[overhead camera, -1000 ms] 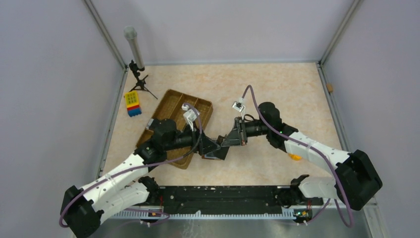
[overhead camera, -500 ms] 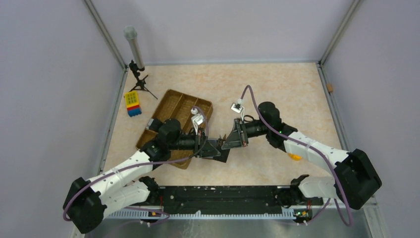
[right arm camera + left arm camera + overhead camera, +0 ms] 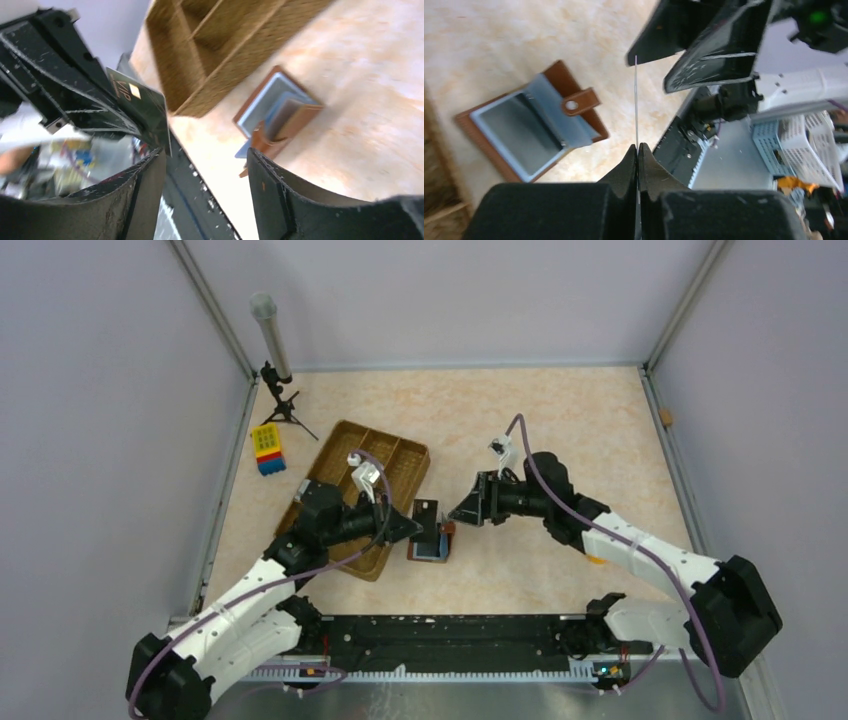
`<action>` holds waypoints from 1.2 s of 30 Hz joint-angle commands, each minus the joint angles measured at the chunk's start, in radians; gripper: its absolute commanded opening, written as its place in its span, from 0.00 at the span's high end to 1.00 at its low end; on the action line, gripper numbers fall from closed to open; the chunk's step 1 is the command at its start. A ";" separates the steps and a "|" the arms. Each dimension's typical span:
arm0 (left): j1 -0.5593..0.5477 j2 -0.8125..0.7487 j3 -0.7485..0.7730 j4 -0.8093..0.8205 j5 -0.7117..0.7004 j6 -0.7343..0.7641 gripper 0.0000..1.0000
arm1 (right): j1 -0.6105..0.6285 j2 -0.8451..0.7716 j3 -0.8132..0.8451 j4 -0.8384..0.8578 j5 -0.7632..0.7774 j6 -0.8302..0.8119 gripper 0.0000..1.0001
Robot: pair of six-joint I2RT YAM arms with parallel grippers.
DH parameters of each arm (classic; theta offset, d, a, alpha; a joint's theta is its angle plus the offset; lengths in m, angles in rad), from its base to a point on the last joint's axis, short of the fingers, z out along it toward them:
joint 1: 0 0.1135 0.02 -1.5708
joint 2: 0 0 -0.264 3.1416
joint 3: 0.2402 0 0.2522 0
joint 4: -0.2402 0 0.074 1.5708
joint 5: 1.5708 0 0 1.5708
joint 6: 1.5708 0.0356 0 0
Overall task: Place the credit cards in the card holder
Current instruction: Insert the credit card into the card holder.
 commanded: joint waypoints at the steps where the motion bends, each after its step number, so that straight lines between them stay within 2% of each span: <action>1: 0.114 -0.032 0.013 -0.133 -0.064 0.045 1.00 | 0.057 -0.102 0.026 -0.181 0.468 0.080 0.39; 3: 0.190 -0.034 0.020 -0.177 -0.057 0.059 1.00 | 0.107 -0.099 0.043 -0.257 0.597 0.136 0.36; 7: 0.277 -0.034 0.029 -0.193 -0.007 0.077 1.00 | 0.201 -0.019 0.098 -0.342 0.726 0.193 0.32; 10: 0.295 -0.034 0.032 -0.181 0.014 0.084 1.00 | 0.295 0.066 0.165 -0.363 0.809 0.205 0.24; 15: 0.318 -0.025 0.026 -0.178 0.042 0.095 1.00 | 0.384 0.232 0.298 -0.441 0.925 0.219 0.24; 19: 0.322 -0.021 0.020 -0.163 0.064 0.092 1.00 | 0.403 0.369 0.384 -0.523 0.998 0.226 0.24; 23: 0.323 -0.016 0.013 -0.146 0.109 0.106 1.00 | 0.408 0.433 0.425 -0.587 1.042 0.228 0.30; 27: 0.299 0.003 0.007 -0.138 0.124 0.106 1.00 | 0.408 0.395 0.395 -0.614 1.061 0.231 0.39; 31: 0.211 0.028 -0.006 -0.103 0.072 0.074 1.00 | 0.403 0.338 0.336 -0.598 1.035 0.225 0.46; 36: 0.072 0.074 -0.061 0.062 -0.005 -0.044 1.00 | 0.364 0.288 0.220 -0.508 0.944 0.228 0.57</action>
